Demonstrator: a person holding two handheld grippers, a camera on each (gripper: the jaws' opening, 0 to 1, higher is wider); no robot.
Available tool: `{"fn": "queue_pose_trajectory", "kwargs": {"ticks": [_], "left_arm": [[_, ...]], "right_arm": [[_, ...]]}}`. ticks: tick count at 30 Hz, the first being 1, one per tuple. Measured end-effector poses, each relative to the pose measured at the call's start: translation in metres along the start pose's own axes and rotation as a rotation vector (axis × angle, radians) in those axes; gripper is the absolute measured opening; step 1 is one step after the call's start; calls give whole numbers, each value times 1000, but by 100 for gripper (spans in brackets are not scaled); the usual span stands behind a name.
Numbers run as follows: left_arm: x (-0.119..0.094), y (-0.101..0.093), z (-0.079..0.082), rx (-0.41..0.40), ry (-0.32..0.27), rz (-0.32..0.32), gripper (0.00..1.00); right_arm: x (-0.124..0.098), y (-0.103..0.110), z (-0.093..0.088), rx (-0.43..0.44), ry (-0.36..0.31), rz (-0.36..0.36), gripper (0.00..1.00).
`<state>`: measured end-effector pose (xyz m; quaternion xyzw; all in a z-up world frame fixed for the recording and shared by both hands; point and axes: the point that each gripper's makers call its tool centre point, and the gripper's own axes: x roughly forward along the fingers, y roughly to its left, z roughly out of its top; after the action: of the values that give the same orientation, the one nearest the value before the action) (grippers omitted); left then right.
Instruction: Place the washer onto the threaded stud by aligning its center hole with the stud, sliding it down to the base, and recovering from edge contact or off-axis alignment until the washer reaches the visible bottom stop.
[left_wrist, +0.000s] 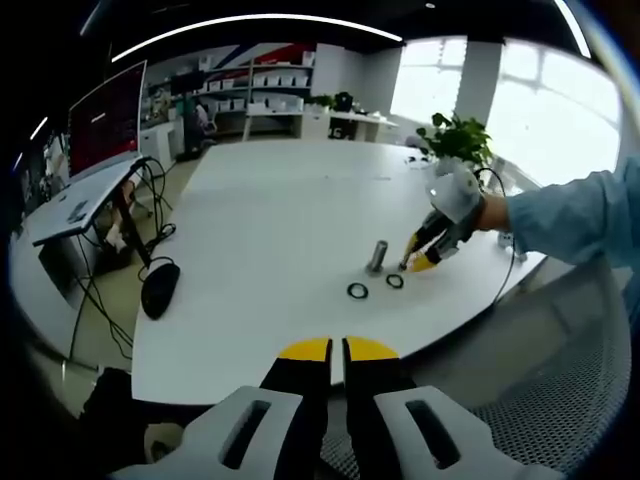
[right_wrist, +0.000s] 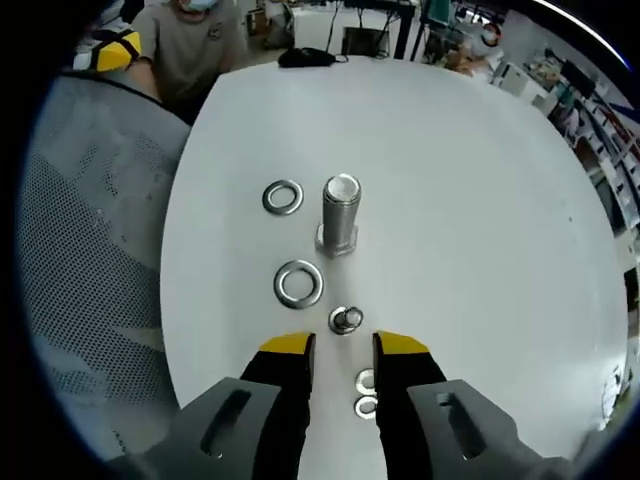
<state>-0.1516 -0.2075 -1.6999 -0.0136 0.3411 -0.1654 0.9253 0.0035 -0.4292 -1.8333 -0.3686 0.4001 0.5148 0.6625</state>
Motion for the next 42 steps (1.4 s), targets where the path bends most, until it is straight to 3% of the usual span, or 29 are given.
{"fn": "queue_pose_trajectory", "kwargs": {"ticks": [13, 21, 26, 35, 42], "left_arm": [[0, -2, 2, 10, -11, -9, 2], [0, -3, 2, 18, -12, -18, 2], [0, -4, 2, 21, -13, -21, 2], [0, -3, 2, 20, -11, -19, 2], [0, -3, 1, 20, -5, -19, 2]], "right_arm": [[-27, 0, -26, 57, 2, -46, 25], [-31, -2, -44, 120, 11, -66, 25], [-29, -5, -56, 136, 34, -66, 25], [-18, -6, -59, 174, 39, -43, 23], [-7, -9, -63, 168, 84, -31, 23]]}}
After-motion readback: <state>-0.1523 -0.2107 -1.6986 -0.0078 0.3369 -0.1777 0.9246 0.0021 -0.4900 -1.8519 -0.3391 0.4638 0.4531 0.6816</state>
